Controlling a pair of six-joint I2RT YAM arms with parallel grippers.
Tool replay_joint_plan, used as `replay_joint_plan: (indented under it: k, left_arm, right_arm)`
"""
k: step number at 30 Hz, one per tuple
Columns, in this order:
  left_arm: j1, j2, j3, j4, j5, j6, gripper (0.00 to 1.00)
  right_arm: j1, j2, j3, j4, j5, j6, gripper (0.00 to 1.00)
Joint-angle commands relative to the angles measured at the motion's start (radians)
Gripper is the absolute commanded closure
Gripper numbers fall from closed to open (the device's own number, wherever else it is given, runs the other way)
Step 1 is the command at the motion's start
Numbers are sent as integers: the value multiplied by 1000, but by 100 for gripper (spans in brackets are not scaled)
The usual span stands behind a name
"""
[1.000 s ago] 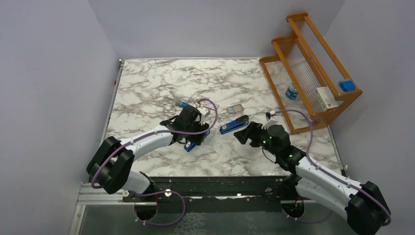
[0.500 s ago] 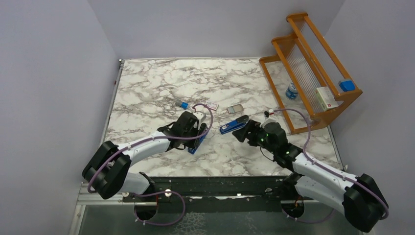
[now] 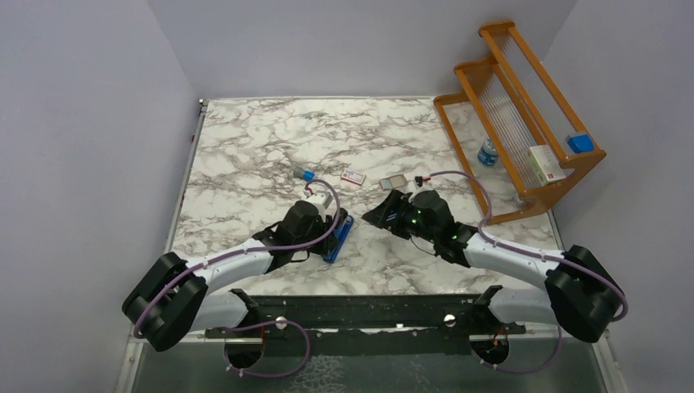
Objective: Load the staples into the stapler
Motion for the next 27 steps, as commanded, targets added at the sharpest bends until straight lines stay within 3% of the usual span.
replay_joint_plan:
  k: [1, 16, 27]
  left_arm:
    - [-7, -10, -54, 145, 66, -108, 100]
    - [-7, 56, -100, 276, 162, -146, 100]
    - [-7, 51, -85, 251, 169, -95, 100]
  right_arm:
    - [34, 110, 60, 52, -46, 58, 15]
    - [94, 396, 106, 267, -93, 111, 0]
    - [96, 534, 109, 377, -52, 234, 1]
